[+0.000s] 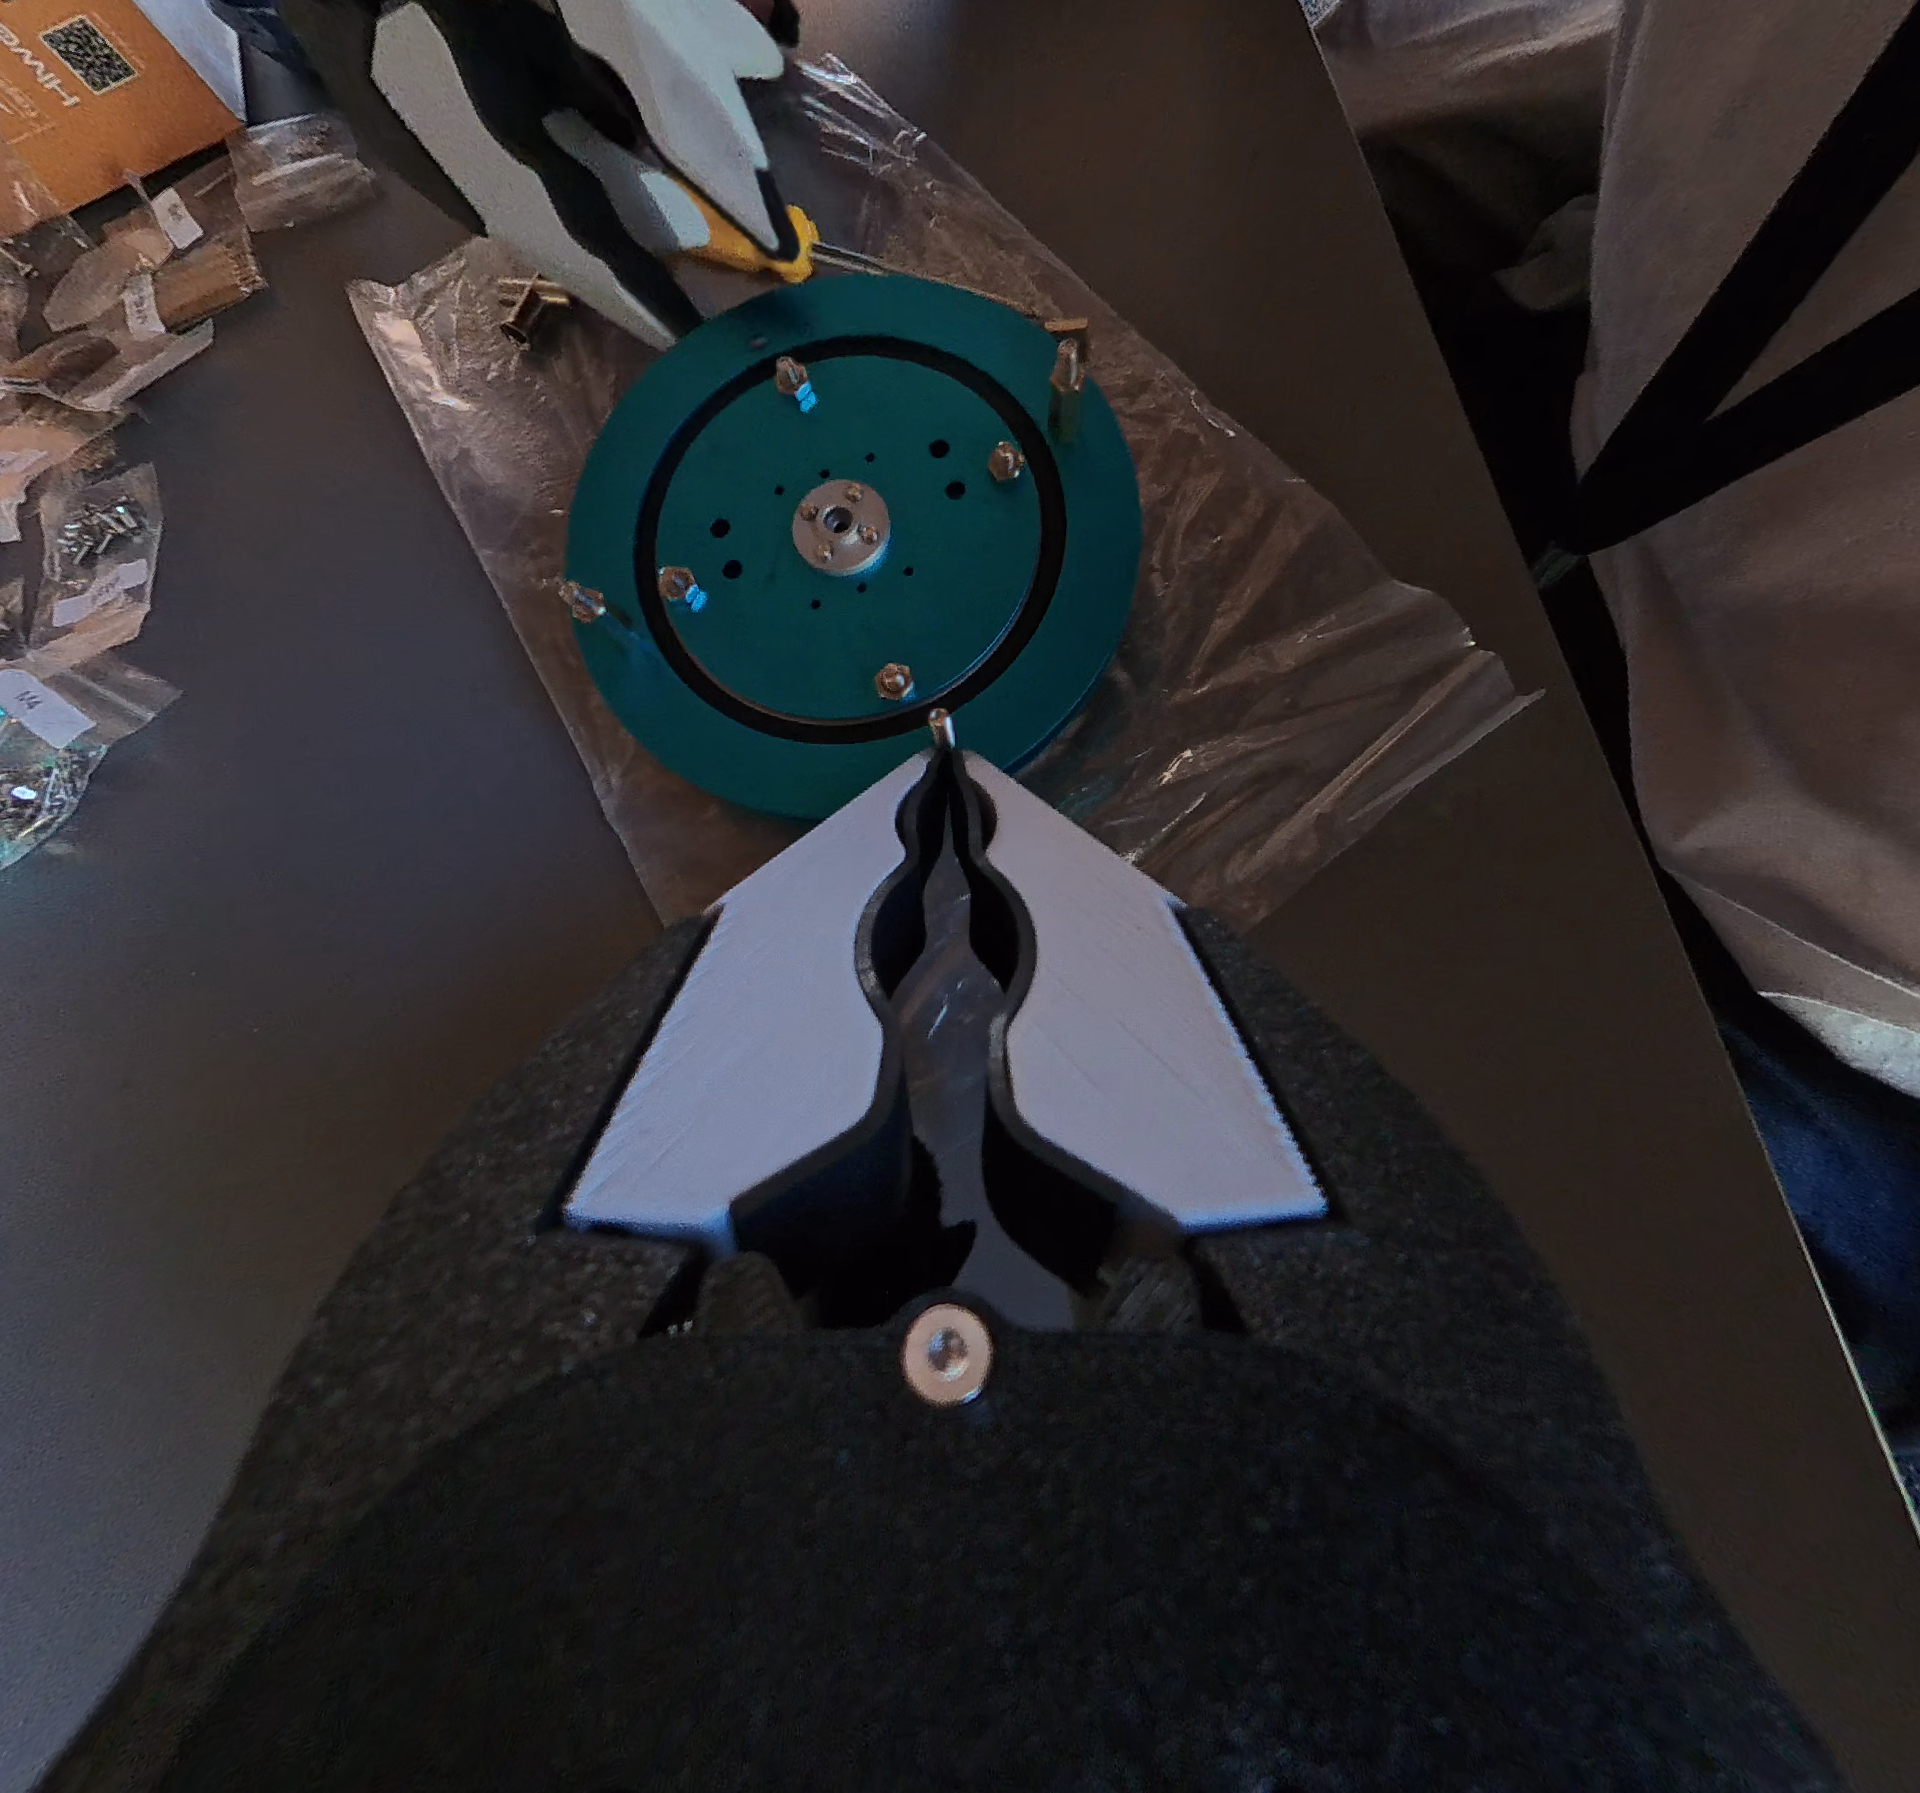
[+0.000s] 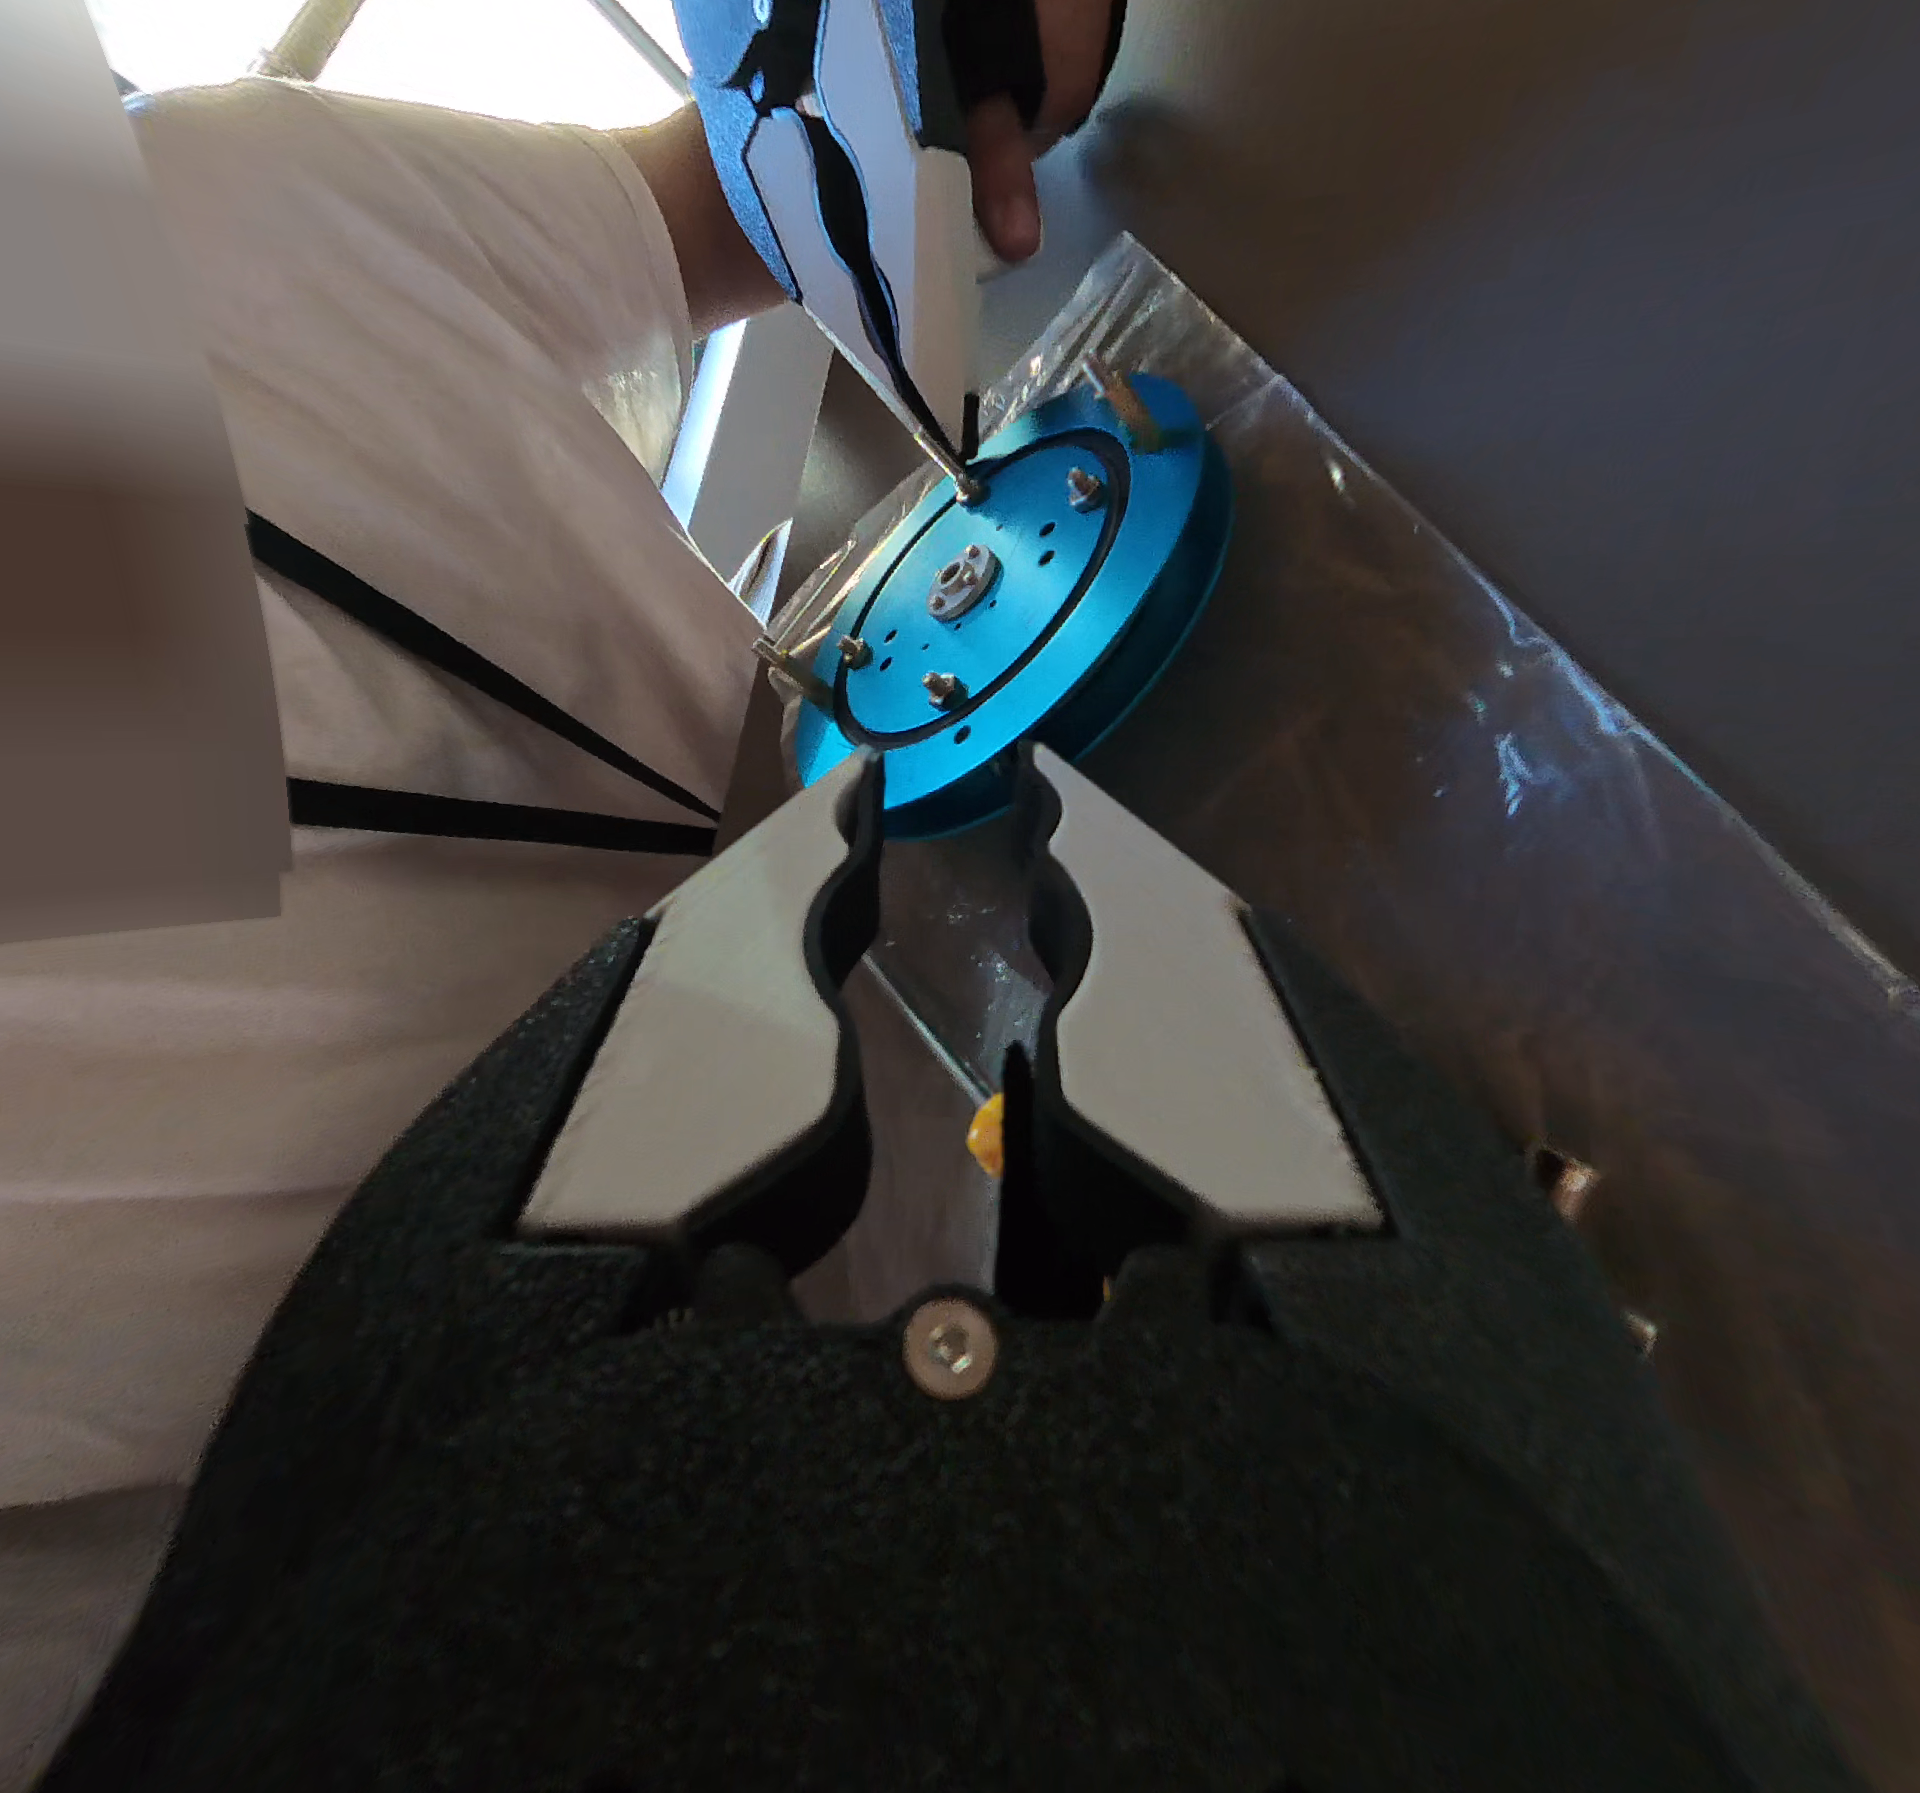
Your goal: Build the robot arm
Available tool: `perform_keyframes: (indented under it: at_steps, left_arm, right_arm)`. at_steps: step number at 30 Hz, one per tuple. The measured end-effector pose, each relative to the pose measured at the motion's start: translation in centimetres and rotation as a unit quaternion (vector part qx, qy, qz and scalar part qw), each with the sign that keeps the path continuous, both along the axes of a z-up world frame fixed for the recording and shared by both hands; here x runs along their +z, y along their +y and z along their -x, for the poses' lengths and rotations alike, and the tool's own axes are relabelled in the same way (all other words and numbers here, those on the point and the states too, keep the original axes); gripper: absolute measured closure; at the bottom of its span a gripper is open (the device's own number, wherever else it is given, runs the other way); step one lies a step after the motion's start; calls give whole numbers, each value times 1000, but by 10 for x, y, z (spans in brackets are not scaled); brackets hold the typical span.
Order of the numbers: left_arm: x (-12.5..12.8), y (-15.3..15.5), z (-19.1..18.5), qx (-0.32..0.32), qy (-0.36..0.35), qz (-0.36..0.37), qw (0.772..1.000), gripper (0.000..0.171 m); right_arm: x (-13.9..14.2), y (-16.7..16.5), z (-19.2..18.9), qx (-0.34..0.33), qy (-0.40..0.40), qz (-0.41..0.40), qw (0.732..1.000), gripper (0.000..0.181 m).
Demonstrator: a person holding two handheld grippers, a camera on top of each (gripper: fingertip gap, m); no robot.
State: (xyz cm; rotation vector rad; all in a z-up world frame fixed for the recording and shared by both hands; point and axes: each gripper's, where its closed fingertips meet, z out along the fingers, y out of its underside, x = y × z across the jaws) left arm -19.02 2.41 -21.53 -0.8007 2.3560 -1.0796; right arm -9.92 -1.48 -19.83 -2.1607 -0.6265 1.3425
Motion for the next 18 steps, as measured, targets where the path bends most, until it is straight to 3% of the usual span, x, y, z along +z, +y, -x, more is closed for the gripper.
perform_keyframes:
  at_steps: [6,15,18]
  left_arm:
    - [0,-2,3,-8,5,3,1000,171]
    - [0,-3,5,-11,0,-7,1000,171]
    - [0,-2,5,-10,-2,-12,1000,171]
  right_arm:
    - [-4,1,4,6,-31,-55,998,165]
    - [-4,7,4,-30,35,65,997,176]
    - [-4,7,5,-22,14,31,999,174]
